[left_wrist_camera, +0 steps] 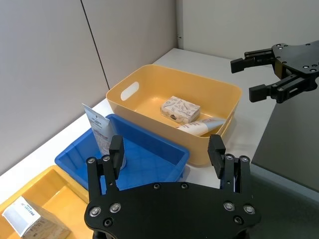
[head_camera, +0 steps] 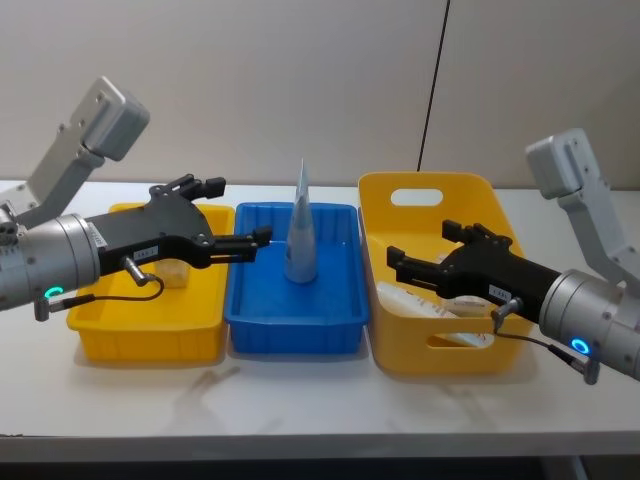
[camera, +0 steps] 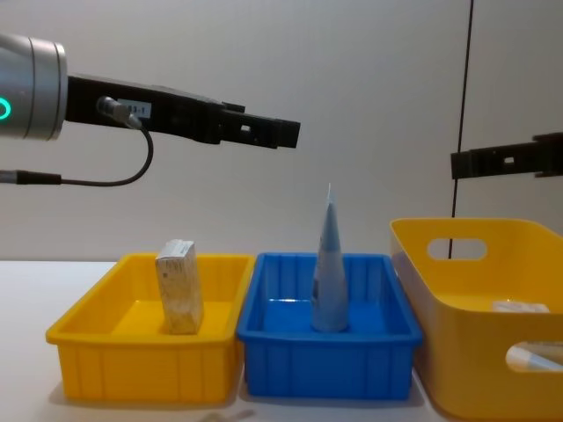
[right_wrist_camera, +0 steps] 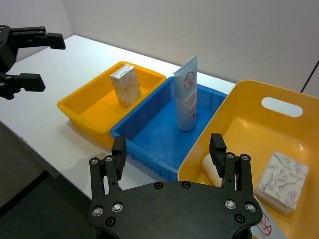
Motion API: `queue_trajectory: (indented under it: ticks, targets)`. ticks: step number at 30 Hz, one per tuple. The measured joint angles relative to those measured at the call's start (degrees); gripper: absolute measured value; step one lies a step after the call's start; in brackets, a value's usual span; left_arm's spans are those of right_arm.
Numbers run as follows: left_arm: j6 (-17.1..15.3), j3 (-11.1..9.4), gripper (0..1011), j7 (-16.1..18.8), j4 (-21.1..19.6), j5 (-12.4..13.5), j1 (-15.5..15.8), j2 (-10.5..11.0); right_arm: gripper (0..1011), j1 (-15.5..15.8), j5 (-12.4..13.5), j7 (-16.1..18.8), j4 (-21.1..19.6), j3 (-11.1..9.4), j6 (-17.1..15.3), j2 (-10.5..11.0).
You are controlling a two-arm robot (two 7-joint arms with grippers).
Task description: Bimanual collaborative sorting of washing and personal care products
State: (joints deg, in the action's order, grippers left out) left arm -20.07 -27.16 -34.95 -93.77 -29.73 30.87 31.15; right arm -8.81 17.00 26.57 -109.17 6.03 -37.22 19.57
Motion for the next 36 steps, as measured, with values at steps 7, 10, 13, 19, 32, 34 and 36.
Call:
queue_trajectory:
  ticks: [7,10,13,19,32,34,36]
  targets:
    - [0.0,0.0,1001,0.0,0.0,0.0,0.0,0.0,1002,0.2,0.4,0.4,-0.5,0.3,-0.2,0.2]
    - [0.0,0.0,1001,0.0,0.0,0.0,0.0,0.0,1002,0.2,0.4,0.5,-0.6,0.3,-0.2,0.2]
    - [0.0,0.0,1001,0.0,0.0,0.0,0.0,0.0,1002,0.2,0.5,0.5,-0.6,0.4,-0.3,0.3]
    - [0.0,0.0,1001,0.0,0.0,0.0,0.0,0.0,1002,0.3,0.7,0.6,-0.8,0.5,-0.3,0.3]
    - [0.0,0.0,1001,0.0,0.0,0.0,0.0,0.0,1002,0.3,0.7,0.8,-0.9,0.5,-0.4,0.4]
    - [0.0,0.0,1001,0.0,0.0,0.0,0.0,0.0,1002,0.3,0.8,0.8,-0.9,0.5,-0.4,0.4]
    - [0.0,0.0,1001,0.0,0.0,0.0,0.0,0.0,1002,0.3,0.8,0.8,-0.9,0.5,-0.4,0.4]
